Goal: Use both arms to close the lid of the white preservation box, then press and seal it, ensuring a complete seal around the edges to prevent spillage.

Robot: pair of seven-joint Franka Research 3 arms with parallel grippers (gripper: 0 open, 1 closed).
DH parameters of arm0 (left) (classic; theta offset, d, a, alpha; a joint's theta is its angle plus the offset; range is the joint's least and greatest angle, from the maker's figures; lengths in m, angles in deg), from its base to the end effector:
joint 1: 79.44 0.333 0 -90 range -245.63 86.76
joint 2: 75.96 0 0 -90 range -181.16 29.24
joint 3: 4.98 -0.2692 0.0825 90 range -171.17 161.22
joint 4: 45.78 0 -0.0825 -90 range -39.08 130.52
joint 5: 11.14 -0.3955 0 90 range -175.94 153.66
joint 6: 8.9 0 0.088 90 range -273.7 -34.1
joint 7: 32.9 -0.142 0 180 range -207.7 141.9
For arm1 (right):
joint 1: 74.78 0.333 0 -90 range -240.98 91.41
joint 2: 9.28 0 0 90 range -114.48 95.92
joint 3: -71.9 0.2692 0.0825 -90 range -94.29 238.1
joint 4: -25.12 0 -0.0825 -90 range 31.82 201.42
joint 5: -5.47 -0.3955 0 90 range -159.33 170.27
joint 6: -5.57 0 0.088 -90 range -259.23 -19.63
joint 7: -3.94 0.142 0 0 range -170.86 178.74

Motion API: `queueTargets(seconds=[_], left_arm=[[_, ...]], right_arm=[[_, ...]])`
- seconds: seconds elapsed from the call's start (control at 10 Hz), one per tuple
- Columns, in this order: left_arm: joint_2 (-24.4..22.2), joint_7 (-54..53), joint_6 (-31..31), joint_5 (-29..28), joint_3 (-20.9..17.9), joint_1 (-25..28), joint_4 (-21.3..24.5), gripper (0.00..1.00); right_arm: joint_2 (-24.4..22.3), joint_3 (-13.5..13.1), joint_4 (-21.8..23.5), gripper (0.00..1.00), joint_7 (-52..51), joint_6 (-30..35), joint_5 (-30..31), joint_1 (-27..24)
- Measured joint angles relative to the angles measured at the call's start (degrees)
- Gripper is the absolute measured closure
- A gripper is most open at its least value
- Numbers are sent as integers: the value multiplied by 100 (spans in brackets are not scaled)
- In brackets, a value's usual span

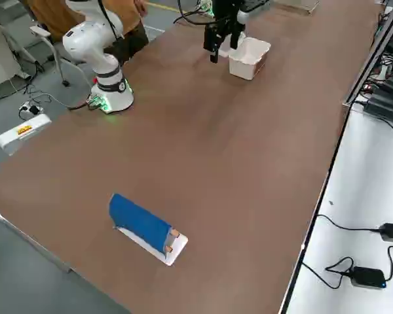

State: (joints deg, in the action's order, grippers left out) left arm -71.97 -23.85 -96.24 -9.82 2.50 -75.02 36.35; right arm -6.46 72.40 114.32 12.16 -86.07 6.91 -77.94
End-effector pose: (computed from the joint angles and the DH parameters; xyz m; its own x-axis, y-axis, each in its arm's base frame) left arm 0.5800 -0.0321 0.5652 0.9945 0.1037 0.0166 0.1031 -0.9941 0.0351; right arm 0.5801 -0.0305 0.5238 0.9822 -0.1880 -0.0030 -0.1879 -0.9819 0.0254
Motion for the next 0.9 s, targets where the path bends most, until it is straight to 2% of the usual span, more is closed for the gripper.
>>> queueTargets(seconds=[0.3,0.4,0.6,0.9], left_arm=[[-2,-123,1,-49,1,0,0,0],[-3,-123,1,-48,5,-3,0,0],[0,-97,51,46,14,-8,13,0],[54,0,66,256,38,-30,185,2]], right_arm=[[1,22,54,0,105,33,-15,9],[4,81,139,0,517,41,-40,73],[9,188,392,0,2047,44,-128,580],[19,278,663,0,4788,19,-293,1876]])
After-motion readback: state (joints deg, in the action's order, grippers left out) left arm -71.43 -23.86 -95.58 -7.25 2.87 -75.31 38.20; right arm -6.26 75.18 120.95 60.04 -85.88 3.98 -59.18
